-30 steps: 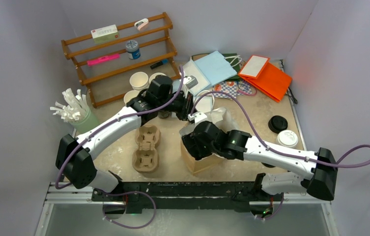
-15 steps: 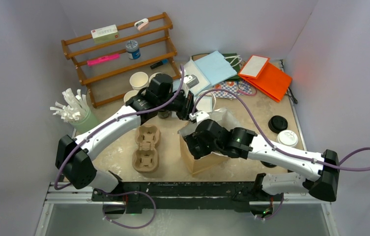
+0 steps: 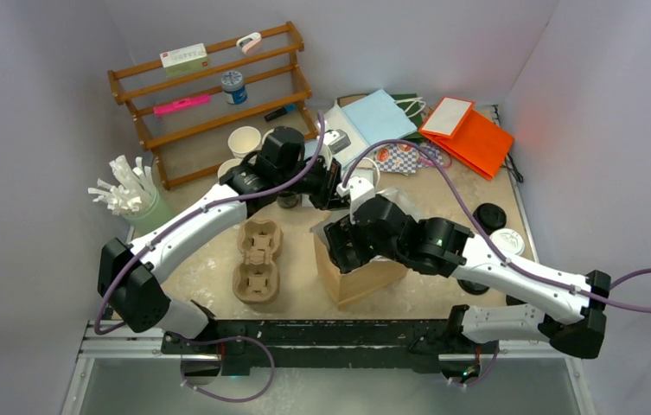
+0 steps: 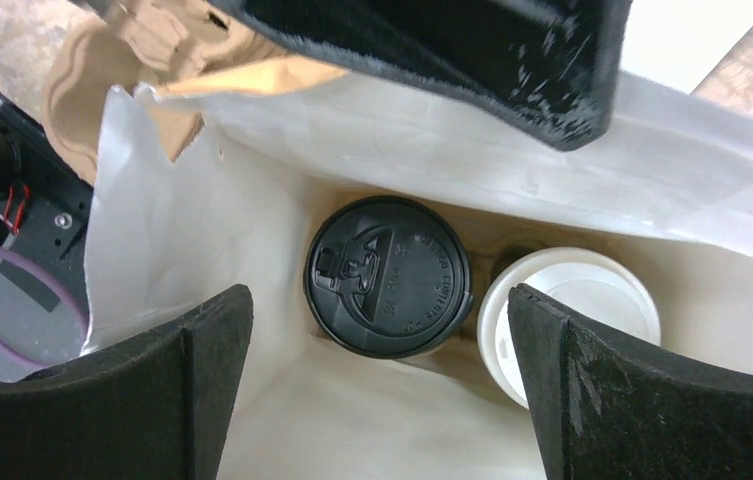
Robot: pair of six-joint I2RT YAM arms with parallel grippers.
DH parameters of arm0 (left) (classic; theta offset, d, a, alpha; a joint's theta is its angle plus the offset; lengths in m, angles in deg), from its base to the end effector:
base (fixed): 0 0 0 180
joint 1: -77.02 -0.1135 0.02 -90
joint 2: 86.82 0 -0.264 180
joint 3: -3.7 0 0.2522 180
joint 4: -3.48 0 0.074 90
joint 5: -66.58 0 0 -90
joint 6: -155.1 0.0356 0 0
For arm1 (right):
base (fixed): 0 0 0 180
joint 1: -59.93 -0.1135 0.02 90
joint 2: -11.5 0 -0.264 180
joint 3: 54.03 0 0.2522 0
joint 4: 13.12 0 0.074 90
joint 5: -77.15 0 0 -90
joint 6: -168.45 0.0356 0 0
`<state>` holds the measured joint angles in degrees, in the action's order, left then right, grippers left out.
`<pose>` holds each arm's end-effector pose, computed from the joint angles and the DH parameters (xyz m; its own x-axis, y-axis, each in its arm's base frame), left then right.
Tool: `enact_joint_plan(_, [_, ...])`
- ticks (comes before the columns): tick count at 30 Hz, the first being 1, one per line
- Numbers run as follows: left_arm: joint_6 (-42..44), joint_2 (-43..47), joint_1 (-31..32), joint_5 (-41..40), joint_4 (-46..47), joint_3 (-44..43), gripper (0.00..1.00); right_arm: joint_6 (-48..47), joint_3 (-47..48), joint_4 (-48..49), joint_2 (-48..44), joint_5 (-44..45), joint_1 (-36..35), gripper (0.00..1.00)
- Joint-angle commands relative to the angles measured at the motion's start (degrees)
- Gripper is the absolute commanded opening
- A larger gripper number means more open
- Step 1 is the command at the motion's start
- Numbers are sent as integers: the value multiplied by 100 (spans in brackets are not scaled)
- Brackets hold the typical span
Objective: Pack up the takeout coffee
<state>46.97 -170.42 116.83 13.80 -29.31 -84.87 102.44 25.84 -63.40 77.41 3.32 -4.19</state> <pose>0.2415 -0.2293 0.3499 -0.6272 0.2002 -0.7527 0.7635 0.3488 -0.5435 0.1155 0.2154 0.3513 -0.5477 -0.2343 -0.8032 -0.5949 0.7841 0.1769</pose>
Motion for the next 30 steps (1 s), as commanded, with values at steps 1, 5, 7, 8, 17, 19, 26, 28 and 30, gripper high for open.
enact_joint_plan(1, [178,59,-6,-185,-38,-350,0,-421,481,146,-138,513,-3,99])
enact_joint_plan(5, [238,-9,-2,-317,-132,-481,0,-747,821,193,-28,580,303,99])
enact_joint_plan(7, [238,-40,-8,-327,-122,-542,0,-845,958,244,-1,473,531,98])
enact_joint_plan(8, [240,-65,-6,-335,-121,-562,0,-881,1005,277,1,385,667,98])
enact_joint_plan(17, [261,-330,-7,-472,-112,-805,0,-1230,2030,-73,455,651,1428,90])
enact_joint_plan(19, [273,-434,-1,-522,-141,-873,0,-1176,2202,-265,560,662,1701,86])
enact_joint_plan(26, [352,-666,-6,-791,-235,-1196,15,-1091,2533,-507,654,489,2437,80])
enact_joint_plan(28, [385,-652,-2,-898,-309,-1309,25,-1062,2567,-555,674,489,2526,79])
enact_joint_plan(30, [442,-593,-7,-1003,-393,-1429,32,-1016,2601,-618,694,537,2562,78])
